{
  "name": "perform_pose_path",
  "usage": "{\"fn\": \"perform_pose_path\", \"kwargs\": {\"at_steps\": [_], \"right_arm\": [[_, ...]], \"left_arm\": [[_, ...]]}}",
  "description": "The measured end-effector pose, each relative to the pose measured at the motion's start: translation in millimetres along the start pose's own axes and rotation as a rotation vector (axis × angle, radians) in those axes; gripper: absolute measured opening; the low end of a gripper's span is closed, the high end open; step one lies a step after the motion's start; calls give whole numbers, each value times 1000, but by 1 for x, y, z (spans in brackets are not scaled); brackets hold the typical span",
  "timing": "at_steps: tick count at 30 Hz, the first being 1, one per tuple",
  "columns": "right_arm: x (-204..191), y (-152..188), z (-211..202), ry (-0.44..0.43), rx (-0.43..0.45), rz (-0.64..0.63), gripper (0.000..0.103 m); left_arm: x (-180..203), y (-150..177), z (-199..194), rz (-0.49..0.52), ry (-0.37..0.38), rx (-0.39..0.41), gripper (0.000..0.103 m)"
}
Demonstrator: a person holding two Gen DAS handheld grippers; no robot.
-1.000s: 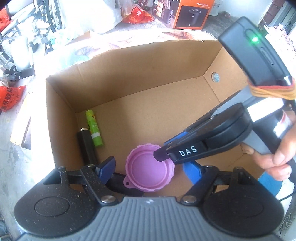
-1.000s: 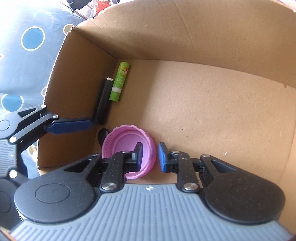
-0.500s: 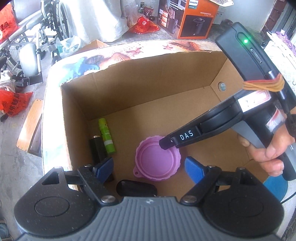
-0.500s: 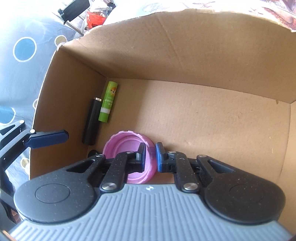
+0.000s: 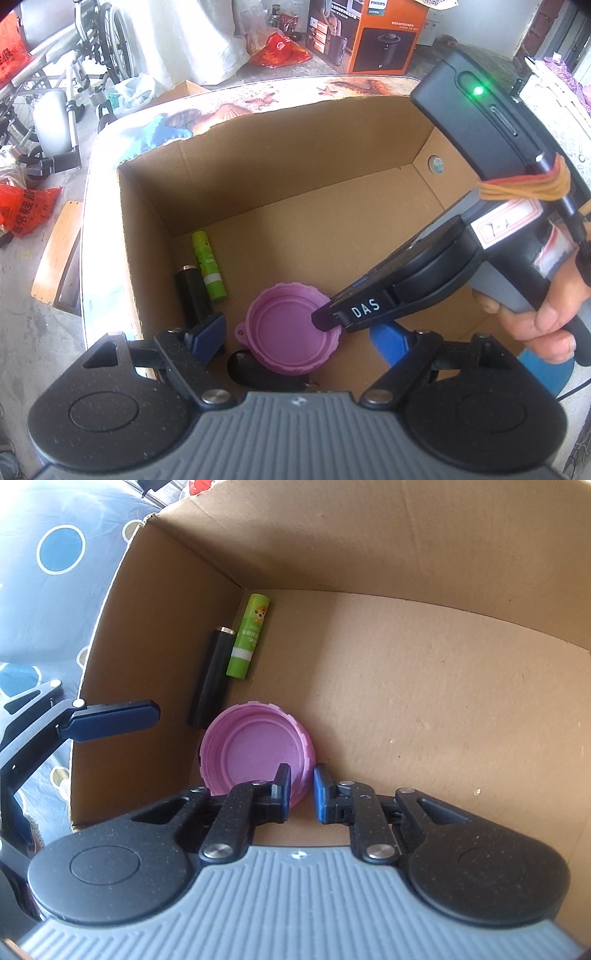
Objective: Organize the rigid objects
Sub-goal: 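Lower the pink cup into the box and open the right tool, then move the right tool out of the box to the black tape roll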
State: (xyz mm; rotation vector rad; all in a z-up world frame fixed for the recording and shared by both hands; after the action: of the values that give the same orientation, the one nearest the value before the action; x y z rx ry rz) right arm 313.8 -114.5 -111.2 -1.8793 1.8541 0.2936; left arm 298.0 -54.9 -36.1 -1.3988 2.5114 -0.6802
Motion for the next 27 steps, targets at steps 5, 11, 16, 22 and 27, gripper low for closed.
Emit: {"fn": "perform_pose_path", "kwargs": {"at_steps": [5,11,16,22,27], "right_arm": [[6,-3,-27,-14,75,35,30],[6,10,-87,-5,217,28,33],[2,44,-149,-36,362,17,37],[-6,109,-225,-99,573,1,50],[-13,179,-247,-77,713,-33,59]], "left_arm": [[2,-1,-6,-5,3,19,86],[12,-3,-31,-1,16,83,86],[24,3,-66,8,28,152,86],[36,31,-118,0,52,265,89],[48,75,-146,-43,71,360,93]]}}
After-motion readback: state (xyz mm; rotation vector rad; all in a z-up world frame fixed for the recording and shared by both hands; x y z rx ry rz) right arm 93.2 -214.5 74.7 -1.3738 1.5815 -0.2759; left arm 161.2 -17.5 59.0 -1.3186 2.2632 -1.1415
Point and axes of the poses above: each gripper's, at about its wrist camera, not at the fingertips, and z roughly the way its jaws point, x to its right, y to its underside, the point moved 6 cm from there along z, roughly the way its jaws point, and after that the axes turned 6 degrees about x, right-handed, at the moved point
